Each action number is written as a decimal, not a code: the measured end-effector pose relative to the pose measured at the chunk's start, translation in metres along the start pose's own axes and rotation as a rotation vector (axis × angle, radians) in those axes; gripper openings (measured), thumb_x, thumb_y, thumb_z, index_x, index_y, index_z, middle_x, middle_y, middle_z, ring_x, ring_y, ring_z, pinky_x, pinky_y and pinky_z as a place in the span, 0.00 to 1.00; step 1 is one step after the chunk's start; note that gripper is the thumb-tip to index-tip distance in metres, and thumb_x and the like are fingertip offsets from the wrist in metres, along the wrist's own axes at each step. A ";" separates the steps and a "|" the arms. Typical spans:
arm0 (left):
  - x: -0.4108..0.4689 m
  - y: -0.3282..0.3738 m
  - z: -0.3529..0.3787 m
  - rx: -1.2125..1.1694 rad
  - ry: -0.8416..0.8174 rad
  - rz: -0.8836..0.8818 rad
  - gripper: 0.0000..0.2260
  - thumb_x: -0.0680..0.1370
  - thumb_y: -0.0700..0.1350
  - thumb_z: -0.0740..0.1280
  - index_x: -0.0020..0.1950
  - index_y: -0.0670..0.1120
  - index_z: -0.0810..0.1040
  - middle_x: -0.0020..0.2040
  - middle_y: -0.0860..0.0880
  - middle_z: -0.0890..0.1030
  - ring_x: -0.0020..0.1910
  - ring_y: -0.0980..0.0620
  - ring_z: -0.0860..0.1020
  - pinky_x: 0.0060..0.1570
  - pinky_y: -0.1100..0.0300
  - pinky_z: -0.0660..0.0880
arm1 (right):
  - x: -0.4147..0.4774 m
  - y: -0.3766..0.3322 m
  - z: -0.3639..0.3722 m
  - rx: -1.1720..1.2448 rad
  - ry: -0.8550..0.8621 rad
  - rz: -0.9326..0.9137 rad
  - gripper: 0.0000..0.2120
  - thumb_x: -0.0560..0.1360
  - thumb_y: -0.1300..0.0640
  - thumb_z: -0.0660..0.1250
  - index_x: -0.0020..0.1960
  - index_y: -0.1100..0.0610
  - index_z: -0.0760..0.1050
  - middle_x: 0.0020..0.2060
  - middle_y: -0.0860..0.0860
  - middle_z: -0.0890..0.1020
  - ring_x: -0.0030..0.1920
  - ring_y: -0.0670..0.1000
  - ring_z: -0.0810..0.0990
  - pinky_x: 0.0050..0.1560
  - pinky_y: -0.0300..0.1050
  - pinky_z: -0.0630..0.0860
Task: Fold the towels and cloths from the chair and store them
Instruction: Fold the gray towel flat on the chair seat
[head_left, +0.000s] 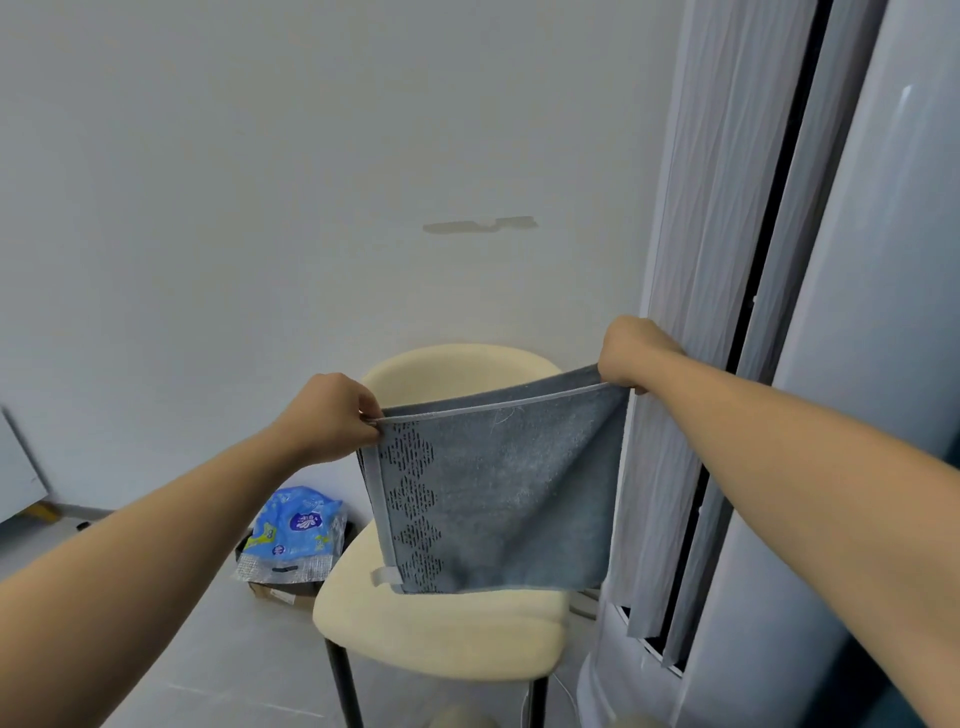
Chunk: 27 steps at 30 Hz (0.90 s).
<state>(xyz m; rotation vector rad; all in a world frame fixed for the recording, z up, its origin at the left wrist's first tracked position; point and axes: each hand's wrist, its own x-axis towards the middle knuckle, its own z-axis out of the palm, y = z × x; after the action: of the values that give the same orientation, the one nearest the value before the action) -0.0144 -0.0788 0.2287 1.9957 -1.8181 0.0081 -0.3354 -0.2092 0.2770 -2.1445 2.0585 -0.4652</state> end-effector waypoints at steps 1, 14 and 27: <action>0.000 0.002 -0.001 -0.023 0.012 -0.015 0.04 0.69 0.41 0.74 0.39 0.49 0.86 0.32 0.54 0.81 0.34 0.58 0.76 0.31 0.68 0.68 | -0.001 0.001 -0.001 0.002 0.003 -0.004 0.06 0.74 0.67 0.62 0.39 0.60 0.71 0.37 0.56 0.74 0.33 0.55 0.74 0.30 0.43 0.70; -0.003 -0.002 -0.011 -0.353 0.055 -0.255 0.09 0.67 0.28 0.70 0.33 0.41 0.83 0.31 0.44 0.83 0.34 0.45 0.83 0.39 0.53 0.84 | -0.005 -0.001 -0.005 0.198 0.021 -0.017 0.05 0.72 0.67 0.61 0.40 0.63 0.75 0.39 0.60 0.79 0.34 0.62 0.82 0.30 0.46 0.79; 0.000 0.005 -0.026 -1.058 0.192 -0.392 0.16 0.76 0.31 0.71 0.58 0.42 0.71 0.49 0.43 0.74 0.47 0.44 0.80 0.35 0.53 0.84 | -0.025 -0.009 0.008 -0.104 -0.297 -0.010 0.02 0.76 0.62 0.68 0.48 0.59 0.79 0.36 0.53 0.80 0.32 0.51 0.77 0.36 0.44 0.78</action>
<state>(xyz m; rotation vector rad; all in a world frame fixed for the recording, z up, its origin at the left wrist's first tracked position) -0.0115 -0.0704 0.2535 1.4297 -0.9255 -0.6973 -0.3246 -0.1848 0.2691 -2.1280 1.9442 -0.0356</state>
